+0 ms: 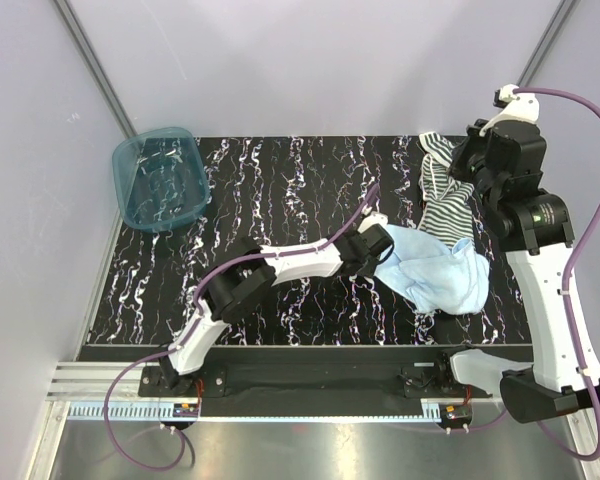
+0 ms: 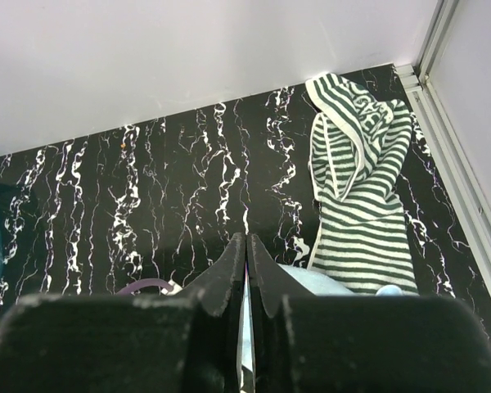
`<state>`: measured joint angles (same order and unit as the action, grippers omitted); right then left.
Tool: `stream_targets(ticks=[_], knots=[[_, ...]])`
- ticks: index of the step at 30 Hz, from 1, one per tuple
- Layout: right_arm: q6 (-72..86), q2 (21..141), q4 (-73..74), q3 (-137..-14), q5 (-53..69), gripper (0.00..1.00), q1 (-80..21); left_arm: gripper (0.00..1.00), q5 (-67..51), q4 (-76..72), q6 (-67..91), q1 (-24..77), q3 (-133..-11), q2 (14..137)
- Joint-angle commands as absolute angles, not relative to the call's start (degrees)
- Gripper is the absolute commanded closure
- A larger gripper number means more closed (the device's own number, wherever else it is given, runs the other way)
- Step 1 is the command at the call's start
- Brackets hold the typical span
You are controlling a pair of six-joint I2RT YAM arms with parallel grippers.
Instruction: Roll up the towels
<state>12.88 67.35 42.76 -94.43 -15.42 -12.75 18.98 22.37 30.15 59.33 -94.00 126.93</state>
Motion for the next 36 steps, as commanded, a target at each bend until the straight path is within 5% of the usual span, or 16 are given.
stream_targets(ticks=[1, 9, 14, 20, 23, 32, 36], knots=[[13.09, 65.92, 42.01, -94.13, -14.5, 0.92, -13.01, 0.53, 19.6, 28.74, 30.06, 59.06, -91.05, 130.69], [13.36, 63.64, 43.24, -91.23, -13.62, 0.93, -12.92, 1.0, 20.04, 29.36, 29.0, 58.45, -89.3, 131.58], [15.2, 62.76, 45.35, -88.6, -8.71, 0.91, -12.92, 1.0, 21.44, 28.92, 28.65, 58.1, -83.33, 125.52], [19.06, 59.86, 49.48, -80.7, -0.18, 0.56, -12.92, 1.0, 22.24, 28.12, 27.78, 53.72, -70.26, 108.22], [21.87, 57.75, 50.27, -74.65, 2.72, 0.46, -13.01, 1.0, 22.06, 28.91, 26.99, 51.16, -66.54, 100.13], [28.91, 56.86, 54.41, -63.55, 6.67, 0.45, -17.04, 1.0, 25.75, 33.75, 24.18, 47.55, -58.19, 79.03], [34.7, 60.19, 52.3, -59.77, 3.7, 0.46, -31.93, 1.0, 25.23, 35.41, 23.9, 46.93, -55.73, 74.98]])
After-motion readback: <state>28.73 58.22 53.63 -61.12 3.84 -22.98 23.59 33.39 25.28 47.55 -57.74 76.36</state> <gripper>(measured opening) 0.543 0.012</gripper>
